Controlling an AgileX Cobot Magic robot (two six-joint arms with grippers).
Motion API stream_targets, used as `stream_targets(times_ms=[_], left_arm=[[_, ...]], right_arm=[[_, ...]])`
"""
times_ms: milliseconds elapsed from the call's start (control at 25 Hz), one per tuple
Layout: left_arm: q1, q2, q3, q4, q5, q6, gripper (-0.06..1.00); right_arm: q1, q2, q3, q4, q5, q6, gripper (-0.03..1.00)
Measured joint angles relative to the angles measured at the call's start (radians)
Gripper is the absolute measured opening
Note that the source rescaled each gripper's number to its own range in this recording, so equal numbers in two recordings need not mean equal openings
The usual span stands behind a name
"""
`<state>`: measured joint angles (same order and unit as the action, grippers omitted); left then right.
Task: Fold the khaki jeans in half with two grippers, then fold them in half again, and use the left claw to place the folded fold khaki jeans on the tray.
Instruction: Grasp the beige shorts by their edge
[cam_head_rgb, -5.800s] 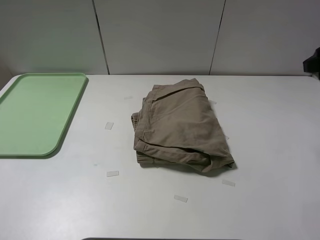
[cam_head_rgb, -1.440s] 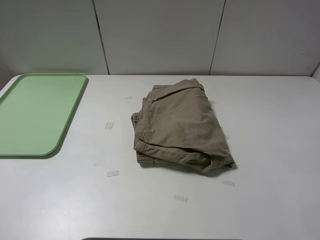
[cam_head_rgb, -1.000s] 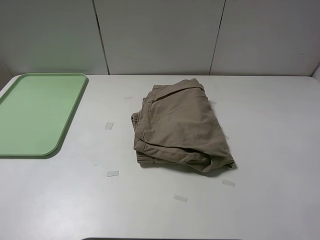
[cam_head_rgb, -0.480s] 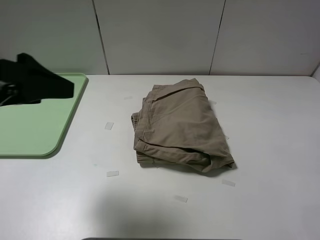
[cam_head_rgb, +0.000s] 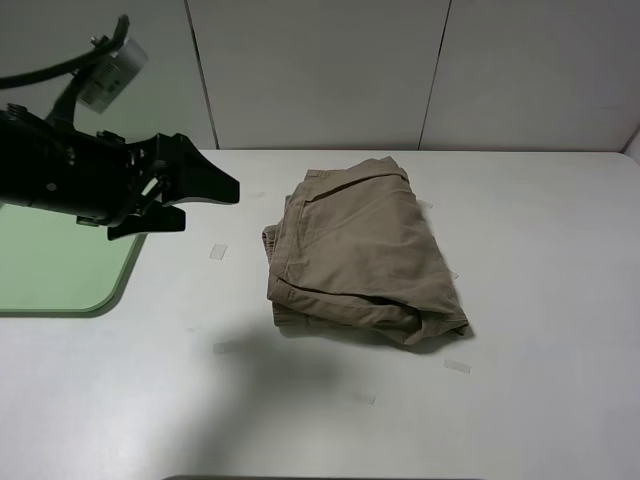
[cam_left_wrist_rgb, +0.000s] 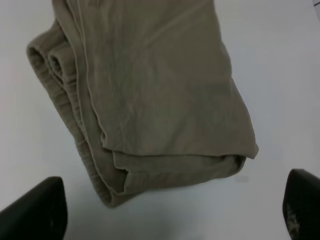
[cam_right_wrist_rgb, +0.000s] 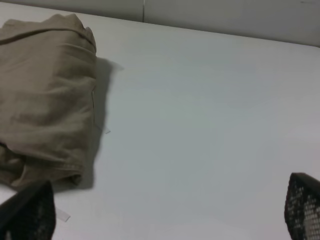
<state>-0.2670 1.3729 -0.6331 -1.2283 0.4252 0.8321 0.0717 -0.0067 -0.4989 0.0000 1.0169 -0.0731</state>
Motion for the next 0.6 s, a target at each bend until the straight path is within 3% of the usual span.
stream_targets(times_ms=[160, 600], left_arm=[[0.051, 0.104, 0.0, -0.071, 0.058, 0.045, 0.89], [0.136, 0.302, -0.028, -0.104, 0.146, 0.1, 0.89]], right_arm=[[0.0, 0.0, 0.0, 0.0, 0.001, 0.0, 1.0], [0.0, 0.0, 0.0, 0.0, 0.001, 0.0, 1.0]])
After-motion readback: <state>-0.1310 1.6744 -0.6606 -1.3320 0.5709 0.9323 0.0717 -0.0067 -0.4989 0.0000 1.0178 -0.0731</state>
